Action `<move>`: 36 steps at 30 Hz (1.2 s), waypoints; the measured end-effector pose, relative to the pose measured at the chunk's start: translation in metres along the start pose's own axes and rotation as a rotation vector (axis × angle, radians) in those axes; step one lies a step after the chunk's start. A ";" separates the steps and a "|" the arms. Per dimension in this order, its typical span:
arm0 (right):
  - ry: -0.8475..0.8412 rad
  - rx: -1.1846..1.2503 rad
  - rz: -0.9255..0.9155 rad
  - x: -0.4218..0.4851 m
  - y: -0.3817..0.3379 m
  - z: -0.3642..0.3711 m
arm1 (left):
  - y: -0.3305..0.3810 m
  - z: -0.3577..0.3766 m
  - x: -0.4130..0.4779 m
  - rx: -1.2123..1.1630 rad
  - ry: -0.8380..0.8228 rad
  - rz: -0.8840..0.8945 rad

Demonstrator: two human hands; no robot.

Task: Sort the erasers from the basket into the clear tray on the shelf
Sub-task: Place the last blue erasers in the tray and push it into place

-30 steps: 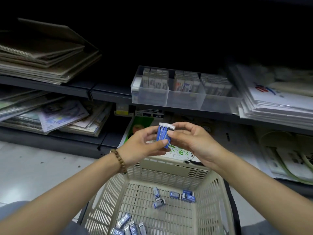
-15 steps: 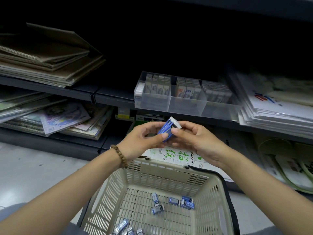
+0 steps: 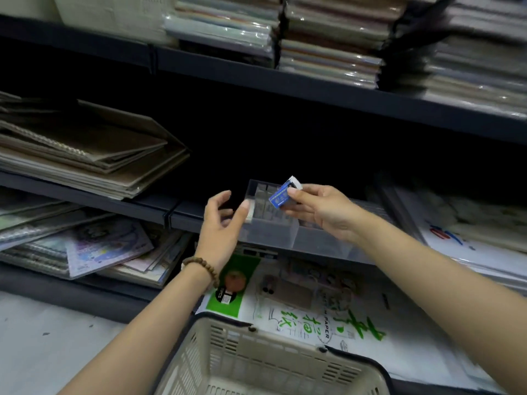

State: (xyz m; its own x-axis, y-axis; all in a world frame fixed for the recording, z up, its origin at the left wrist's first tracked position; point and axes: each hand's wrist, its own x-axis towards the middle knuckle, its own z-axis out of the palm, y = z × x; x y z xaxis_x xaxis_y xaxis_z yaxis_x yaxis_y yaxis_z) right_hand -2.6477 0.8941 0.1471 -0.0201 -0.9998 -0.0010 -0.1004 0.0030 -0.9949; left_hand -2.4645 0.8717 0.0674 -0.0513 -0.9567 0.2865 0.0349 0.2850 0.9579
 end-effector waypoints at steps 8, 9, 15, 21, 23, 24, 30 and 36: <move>0.116 -0.677 0.165 0.058 0.030 0.025 | -0.025 0.012 -0.005 0.141 -0.279 -0.163; 0.124 -0.751 0.179 0.061 0.033 0.027 | -0.025 0.013 -0.006 0.152 -0.279 -0.162; 0.084 -0.995 0.261 0.072 0.034 0.040 | -0.024 0.011 -0.005 0.135 -0.284 -0.171; 0.109 -0.585 0.341 0.076 0.037 0.041 | -0.025 0.011 -0.006 0.130 -0.282 -0.175; 0.106 -0.385 0.383 0.075 0.037 0.040 | -0.025 0.011 -0.006 0.123 -0.284 -0.181; 0.106 -0.326 0.406 0.075 0.037 0.039 | -0.025 0.011 -0.006 0.117 -0.285 -0.187; 0.085 -0.273 0.469 0.078 0.035 0.040 | -0.027 0.010 -0.006 0.096 -0.282 -0.193; 0.011 -0.279 0.439 0.072 0.030 0.036 | -0.026 0.005 -0.008 0.098 -0.292 -0.185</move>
State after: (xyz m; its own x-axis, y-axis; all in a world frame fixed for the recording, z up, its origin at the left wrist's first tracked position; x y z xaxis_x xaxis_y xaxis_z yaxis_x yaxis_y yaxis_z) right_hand -2.6167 0.8215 0.1137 -0.1304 -0.9028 -0.4099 -0.3409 0.4290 -0.8365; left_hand -2.4701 0.8722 0.0401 -0.3314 -0.9394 0.0875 -0.0969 0.1262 0.9873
